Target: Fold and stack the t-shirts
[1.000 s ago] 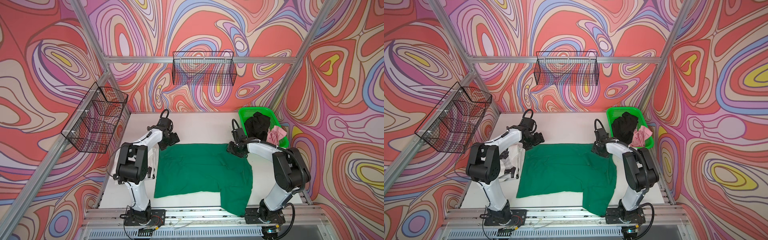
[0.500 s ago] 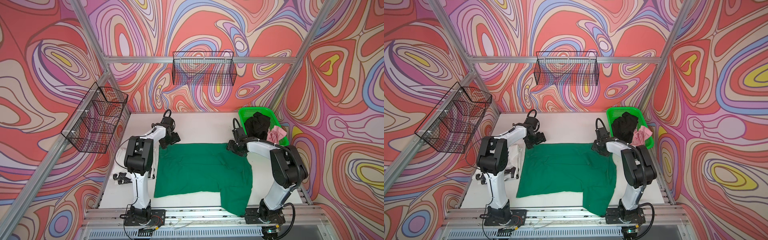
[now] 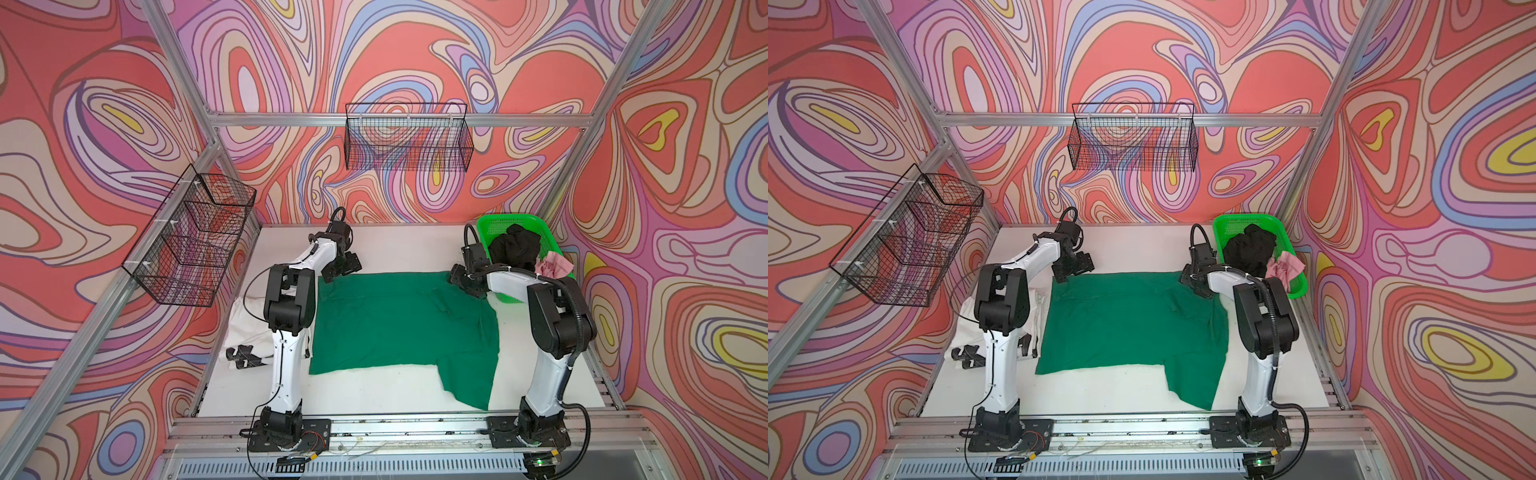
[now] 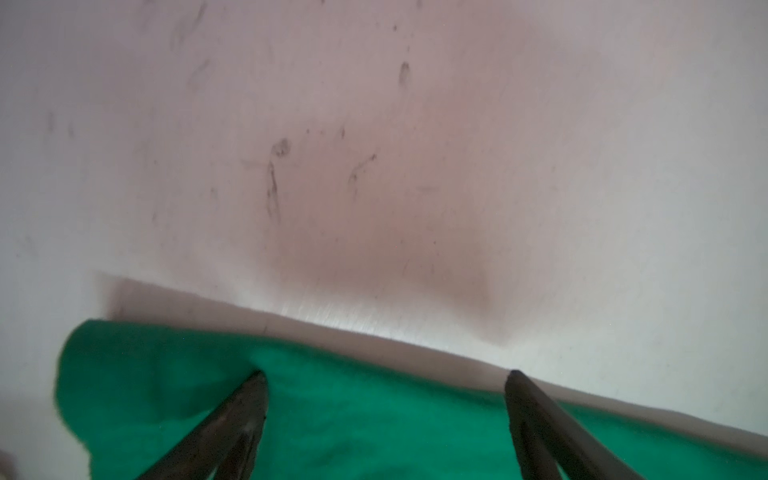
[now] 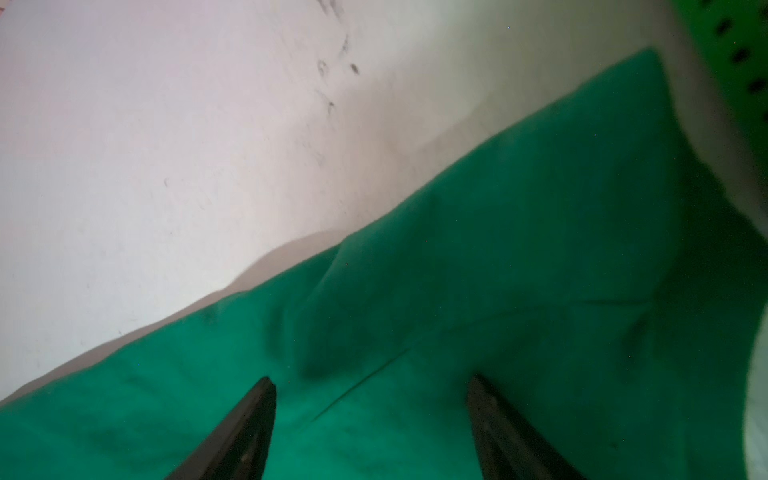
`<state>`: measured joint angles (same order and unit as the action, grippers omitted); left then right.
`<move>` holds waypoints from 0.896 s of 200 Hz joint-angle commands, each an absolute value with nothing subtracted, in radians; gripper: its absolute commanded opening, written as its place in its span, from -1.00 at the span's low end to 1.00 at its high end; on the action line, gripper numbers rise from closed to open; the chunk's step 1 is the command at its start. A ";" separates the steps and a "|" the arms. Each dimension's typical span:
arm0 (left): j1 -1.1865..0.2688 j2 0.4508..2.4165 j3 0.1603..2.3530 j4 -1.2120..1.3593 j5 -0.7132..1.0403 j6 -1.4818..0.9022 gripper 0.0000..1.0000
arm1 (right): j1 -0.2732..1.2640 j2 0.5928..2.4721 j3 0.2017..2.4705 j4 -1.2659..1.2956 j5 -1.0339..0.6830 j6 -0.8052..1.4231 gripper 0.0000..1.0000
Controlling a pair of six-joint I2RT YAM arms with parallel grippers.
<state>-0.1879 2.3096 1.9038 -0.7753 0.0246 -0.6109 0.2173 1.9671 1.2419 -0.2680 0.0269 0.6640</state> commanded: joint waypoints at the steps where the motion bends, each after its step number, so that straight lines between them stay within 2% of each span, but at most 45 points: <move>1: -0.178 2.386 2.042 -0.873 0.008 -0.572 0.89 | 0.213 2.075 1.256 -0.334 -0.023 0.681 0.60; 31: -0.178 2.402 2.230 -0.950 0.041 -0.571 0.96 | 0.212 2.076 1.342 -0.372 -0.036 0.665 0.71; 60: -0.178 2.235 2.200 -0.954 0.014 -0.596 1.00 | 0.213 1.954 1.347 -0.400 -0.034 0.659 0.85; 78: -0.175 2.086 2.071 -0.930 0.053 -0.619 1.00 | 0.213 1.853 1.304 -0.428 -0.037 0.651 0.96; 121: -0.149 1.679 1.561 -0.843 0.202 -0.760 1.00 | 0.213 1.619 1.093 -0.575 -0.025 0.623 0.96; 151: -0.149 1.438 1.249 -0.867 0.201 -0.881 0.99 | 0.232 1.464 0.914 -0.656 -0.022 0.651 0.96; 179: -0.153 1.237 1.025 -0.900 0.200 -0.999 0.96 | 0.325 1.363 0.824 -0.711 0.024 0.710 0.96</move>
